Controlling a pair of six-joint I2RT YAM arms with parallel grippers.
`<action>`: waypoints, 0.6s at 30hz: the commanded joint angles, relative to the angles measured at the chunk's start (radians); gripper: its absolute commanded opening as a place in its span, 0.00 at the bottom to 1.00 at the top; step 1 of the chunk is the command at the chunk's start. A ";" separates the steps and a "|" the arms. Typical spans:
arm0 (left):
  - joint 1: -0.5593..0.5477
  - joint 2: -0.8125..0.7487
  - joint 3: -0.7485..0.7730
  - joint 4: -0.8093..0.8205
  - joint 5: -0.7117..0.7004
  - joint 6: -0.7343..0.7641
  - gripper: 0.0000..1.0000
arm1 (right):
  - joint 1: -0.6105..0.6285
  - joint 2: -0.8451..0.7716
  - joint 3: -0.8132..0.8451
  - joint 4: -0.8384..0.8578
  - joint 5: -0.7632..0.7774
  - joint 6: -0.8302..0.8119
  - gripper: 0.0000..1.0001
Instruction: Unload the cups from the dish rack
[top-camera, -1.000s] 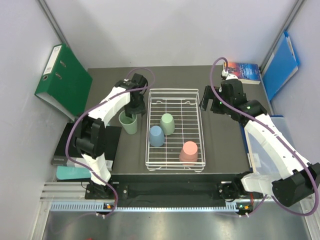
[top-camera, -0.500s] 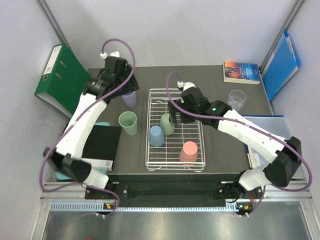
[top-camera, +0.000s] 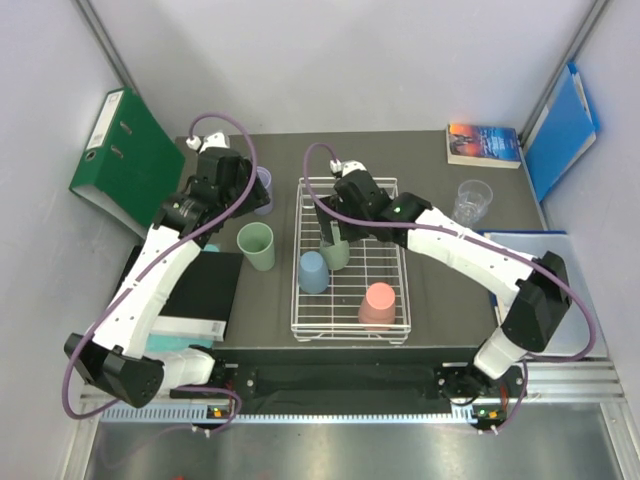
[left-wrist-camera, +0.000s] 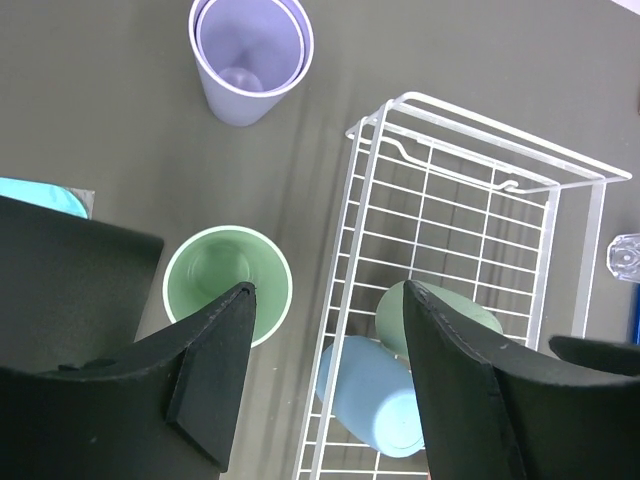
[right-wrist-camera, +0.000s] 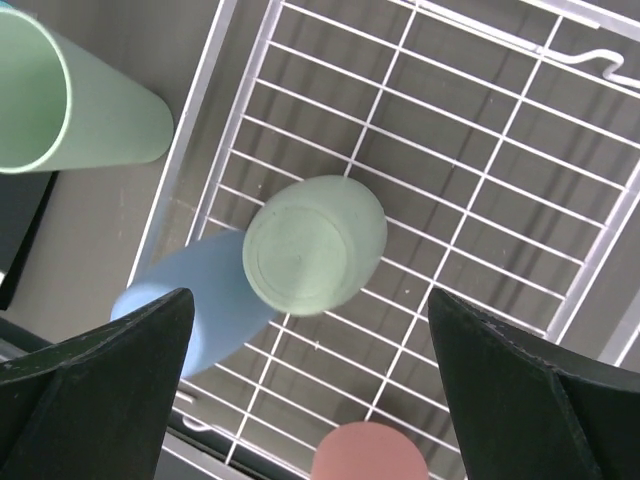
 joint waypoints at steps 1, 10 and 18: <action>-0.005 -0.046 -0.011 0.070 -0.003 0.004 0.66 | 0.017 0.056 0.065 0.044 0.009 -0.017 1.00; -0.003 -0.052 -0.049 0.085 0.012 0.003 0.65 | 0.014 0.157 0.044 0.082 -0.013 -0.017 0.57; -0.005 -0.058 -0.071 0.101 0.008 -0.007 0.64 | 0.015 0.107 0.041 0.075 0.013 -0.026 0.00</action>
